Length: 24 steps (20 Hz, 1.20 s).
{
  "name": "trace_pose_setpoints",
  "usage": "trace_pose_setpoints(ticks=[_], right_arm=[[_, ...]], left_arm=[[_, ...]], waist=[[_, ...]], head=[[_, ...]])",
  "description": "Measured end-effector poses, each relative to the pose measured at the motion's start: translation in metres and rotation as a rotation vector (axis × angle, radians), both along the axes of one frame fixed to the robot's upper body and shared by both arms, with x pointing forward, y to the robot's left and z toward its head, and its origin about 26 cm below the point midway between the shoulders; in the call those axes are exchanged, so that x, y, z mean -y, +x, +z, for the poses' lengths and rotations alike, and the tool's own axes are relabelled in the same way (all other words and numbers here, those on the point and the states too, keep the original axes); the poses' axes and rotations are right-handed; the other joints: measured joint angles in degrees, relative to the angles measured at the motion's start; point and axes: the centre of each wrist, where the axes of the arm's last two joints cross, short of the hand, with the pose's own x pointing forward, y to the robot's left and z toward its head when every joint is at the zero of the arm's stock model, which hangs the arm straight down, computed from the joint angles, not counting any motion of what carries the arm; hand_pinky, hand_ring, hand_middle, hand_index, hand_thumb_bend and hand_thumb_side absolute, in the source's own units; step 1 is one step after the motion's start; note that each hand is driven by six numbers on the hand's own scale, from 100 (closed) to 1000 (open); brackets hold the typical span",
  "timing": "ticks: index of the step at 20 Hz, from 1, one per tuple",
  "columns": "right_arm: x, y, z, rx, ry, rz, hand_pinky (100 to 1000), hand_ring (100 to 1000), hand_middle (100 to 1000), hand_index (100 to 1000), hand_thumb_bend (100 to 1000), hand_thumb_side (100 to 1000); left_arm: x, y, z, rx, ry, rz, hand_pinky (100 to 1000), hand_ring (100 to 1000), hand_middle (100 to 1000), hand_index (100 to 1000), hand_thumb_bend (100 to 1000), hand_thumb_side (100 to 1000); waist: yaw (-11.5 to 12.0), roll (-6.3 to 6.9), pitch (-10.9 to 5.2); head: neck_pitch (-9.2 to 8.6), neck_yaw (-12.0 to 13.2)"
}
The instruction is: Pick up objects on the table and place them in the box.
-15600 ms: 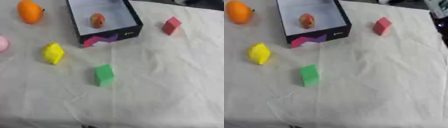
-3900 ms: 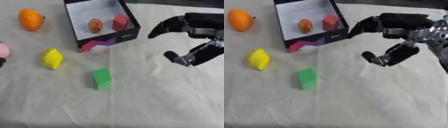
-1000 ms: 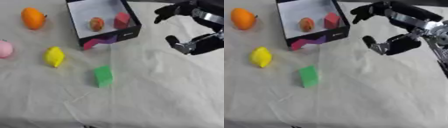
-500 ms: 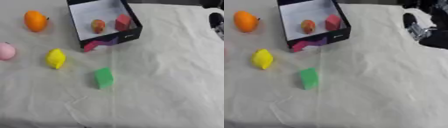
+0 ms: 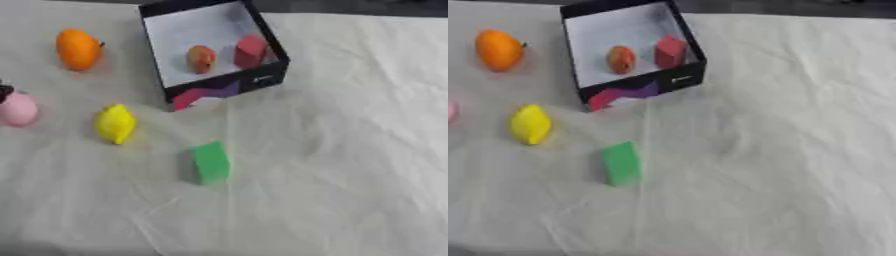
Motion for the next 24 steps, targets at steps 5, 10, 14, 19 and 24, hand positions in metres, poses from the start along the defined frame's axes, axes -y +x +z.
trace_pose_setpoints(ticks=[5, 10, 14, 19, 24], right_arm=[[0.010, -0.006, -0.006, -0.006, 0.083, -0.009, 815, 830, 739, 925, 100, 663], [0.023, -0.007, -0.013, -0.023, 0.127, -0.037, 816, 827, 732, 924, 100, 664], [0.027, -0.008, -0.014, -0.024, 0.135, -0.046, 816, 824, 724, 923, 100, 660], [0.029, -0.008, -0.015, -0.034, 0.140, -0.057, 817, 821, 717, 921, 100, 659], [0.030, -0.008, -0.016, -0.043, 0.140, -0.060, 817, 818, 713, 920, 100, 659]], left_arm=[[0.007, 0.008, 0.021, 0.045, 0.151, -0.122, 859, 749, 627, 741, 100, 669], [0.016, 0.016, 0.047, 0.047, 0.378, -0.284, 857, 749, 659, 769, 100, 682], [0.023, 0.019, 0.062, 0.018, 0.531, -0.409, 854, 746, 660, 776, 100, 700], [0.035, 0.024, 0.083, 0.001, 0.651, -0.526, 851, 746, 663, 777, 100, 683], [0.048, 0.026, 0.095, -0.027, 0.741, -0.592, 861, 750, 667, 769, 100, 644]], waist=[[0.2, 0.37, 0.03], [0.6, 0.67, 0.03], [0.6, 0.83, 0.03], [0.7, 0.90, 0.03], [0.8, 1.01, 0.03]], head=[[0.04, -0.3], [0.49, -1.1], [0.62, -1.3], [0.73, -1.3], [1.09, -1.7]])
